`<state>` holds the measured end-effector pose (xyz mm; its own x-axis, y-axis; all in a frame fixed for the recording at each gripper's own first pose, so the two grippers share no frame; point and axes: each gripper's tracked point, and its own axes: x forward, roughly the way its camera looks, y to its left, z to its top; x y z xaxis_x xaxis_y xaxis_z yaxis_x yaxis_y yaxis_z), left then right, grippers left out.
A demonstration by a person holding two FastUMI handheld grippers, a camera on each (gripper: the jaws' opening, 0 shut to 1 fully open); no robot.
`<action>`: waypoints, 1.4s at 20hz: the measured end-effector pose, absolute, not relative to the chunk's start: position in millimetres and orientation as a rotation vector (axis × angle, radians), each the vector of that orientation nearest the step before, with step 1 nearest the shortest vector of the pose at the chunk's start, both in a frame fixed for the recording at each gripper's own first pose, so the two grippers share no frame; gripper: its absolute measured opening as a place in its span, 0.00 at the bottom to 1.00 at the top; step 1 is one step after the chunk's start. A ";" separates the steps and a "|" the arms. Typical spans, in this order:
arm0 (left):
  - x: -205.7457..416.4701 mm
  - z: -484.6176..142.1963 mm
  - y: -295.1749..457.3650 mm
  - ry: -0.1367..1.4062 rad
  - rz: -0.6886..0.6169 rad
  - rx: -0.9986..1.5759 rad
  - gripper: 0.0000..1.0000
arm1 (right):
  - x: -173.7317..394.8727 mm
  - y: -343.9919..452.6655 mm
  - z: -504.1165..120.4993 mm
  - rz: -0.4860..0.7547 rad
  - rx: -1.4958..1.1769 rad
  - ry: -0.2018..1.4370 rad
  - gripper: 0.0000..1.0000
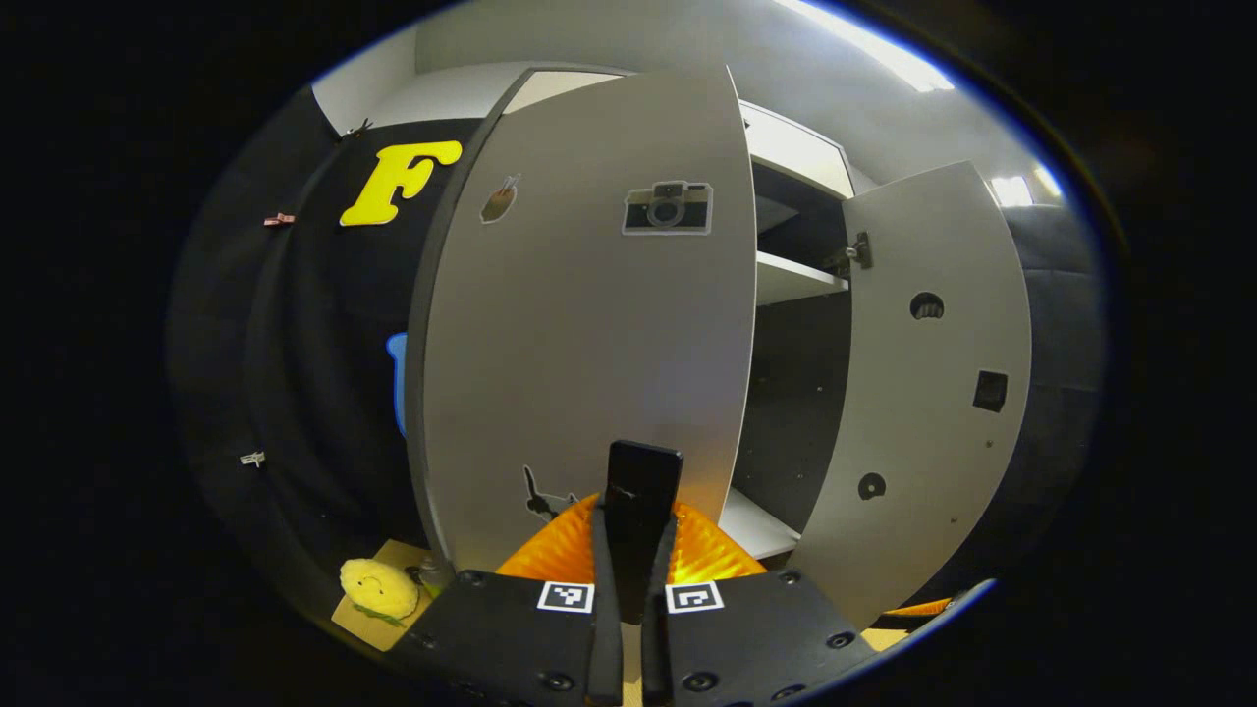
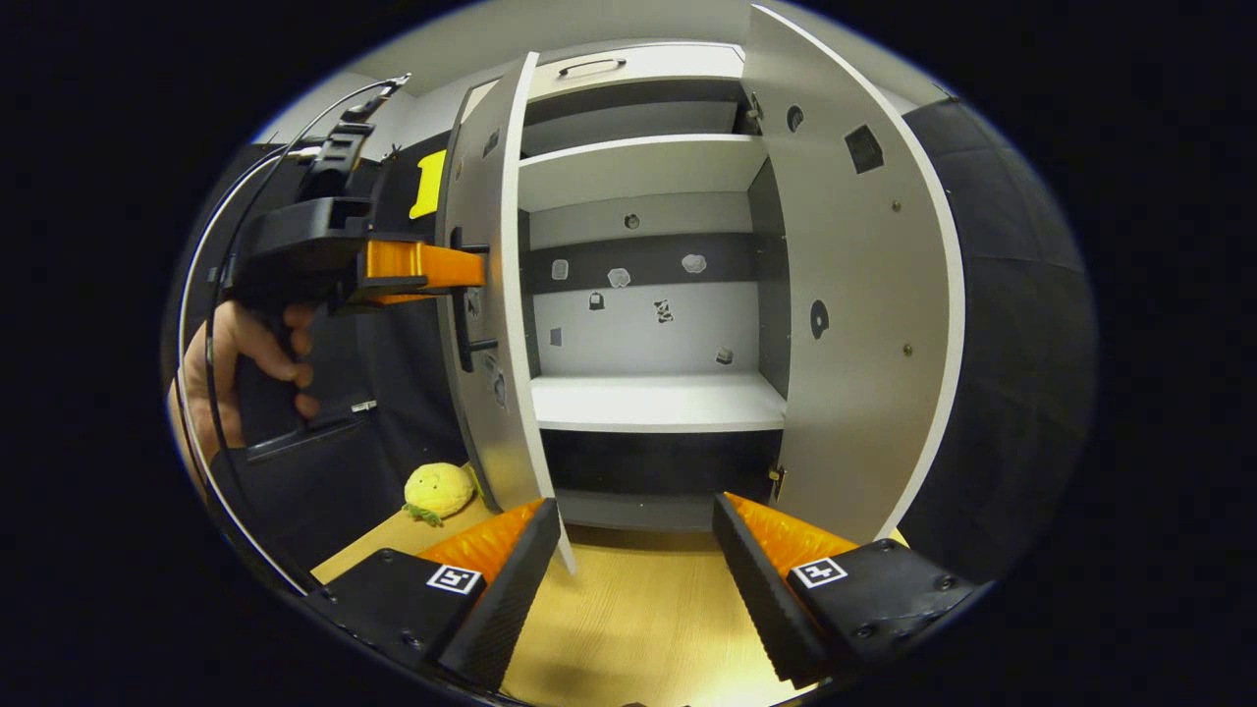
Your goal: Open the right door of the double-door shoe cabinet with the right hand, and open the left door with the left hand.
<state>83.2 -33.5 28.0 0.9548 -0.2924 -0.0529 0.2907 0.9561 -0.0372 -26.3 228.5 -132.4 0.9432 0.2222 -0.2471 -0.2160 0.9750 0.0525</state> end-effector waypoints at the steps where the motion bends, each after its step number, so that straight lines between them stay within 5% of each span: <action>1: 77.6 29.1 -26.8 0.054 -0.300 -0.031 0.12 | -28.6 229.8 -132.6 0.210 0.025 0.253 0.98; 18: 31.8 38.3 79.2 0.023 -0.292 -0.049 0.11 | -62.4 277.0 -152.3 0.168 0.034 0.281 0.99; 25: 34.6 41.7 154.1 -0.006 -0.155 -0.015 0.06 | -62.0 278.5 -151.1 0.156 0.030 0.283 0.99; 28: 30.3 45.3 150.8 0.005 -0.238 -0.106 0.05 | -62.3 278.9 -149.4 0.164 0.018 0.285 0.99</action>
